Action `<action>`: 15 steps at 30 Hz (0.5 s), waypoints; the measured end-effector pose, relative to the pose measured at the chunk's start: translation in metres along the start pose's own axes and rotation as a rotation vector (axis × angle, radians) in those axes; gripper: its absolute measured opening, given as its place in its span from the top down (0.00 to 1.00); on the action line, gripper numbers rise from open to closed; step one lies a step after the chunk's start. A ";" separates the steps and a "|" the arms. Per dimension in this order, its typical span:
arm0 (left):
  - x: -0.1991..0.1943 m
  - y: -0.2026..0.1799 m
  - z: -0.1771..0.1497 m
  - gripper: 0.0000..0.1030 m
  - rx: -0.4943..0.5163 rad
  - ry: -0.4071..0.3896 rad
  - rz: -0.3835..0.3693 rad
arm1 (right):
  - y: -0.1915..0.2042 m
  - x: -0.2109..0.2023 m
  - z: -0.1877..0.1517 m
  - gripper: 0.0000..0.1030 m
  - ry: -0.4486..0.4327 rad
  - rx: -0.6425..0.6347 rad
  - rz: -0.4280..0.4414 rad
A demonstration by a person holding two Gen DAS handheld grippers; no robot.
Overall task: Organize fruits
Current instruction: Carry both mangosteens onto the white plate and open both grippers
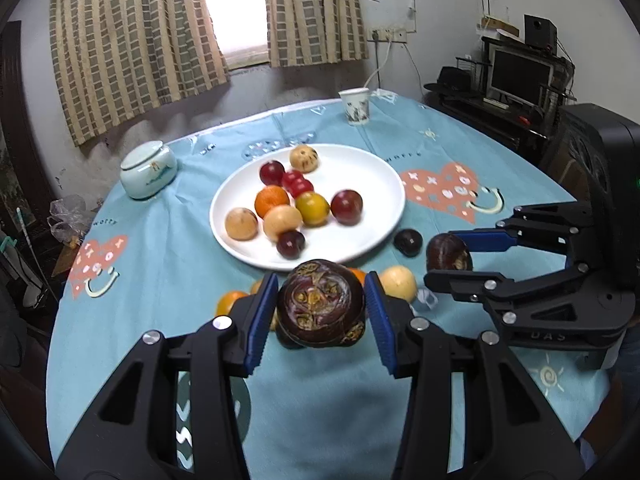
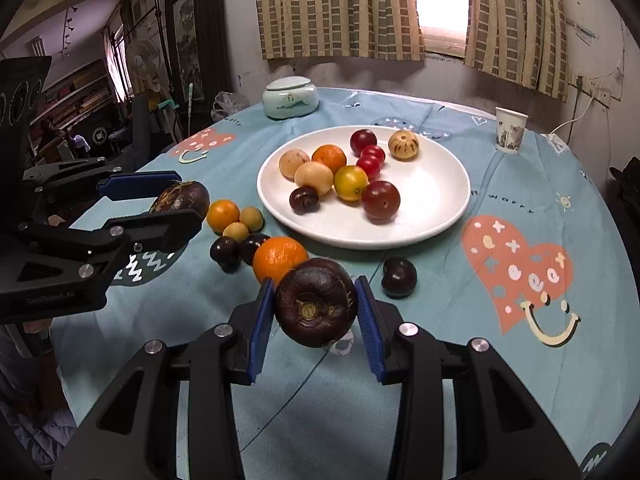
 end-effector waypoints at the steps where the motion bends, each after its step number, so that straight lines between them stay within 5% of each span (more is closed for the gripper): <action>1: -0.001 0.001 0.003 0.56 0.000 -0.005 0.002 | 0.000 -0.001 0.002 0.60 -0.005 -0.001 0.000; 15: 0.001 0.026 0.028 0.56 -0.040 -0.037 0.029 | -0.011 -0.010 0.019 0.60 -0.091 0.030 -0.005</action>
Point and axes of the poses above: each gripper's, at about its wrist camera, not at the fingertips, and x roughly the way its jaws point, y to its left, z to its top, the point moved 1 cm from there along x, roughly the way its jaws point, and after that the axes turned 15 degrees about y, right-handed, at the moved point
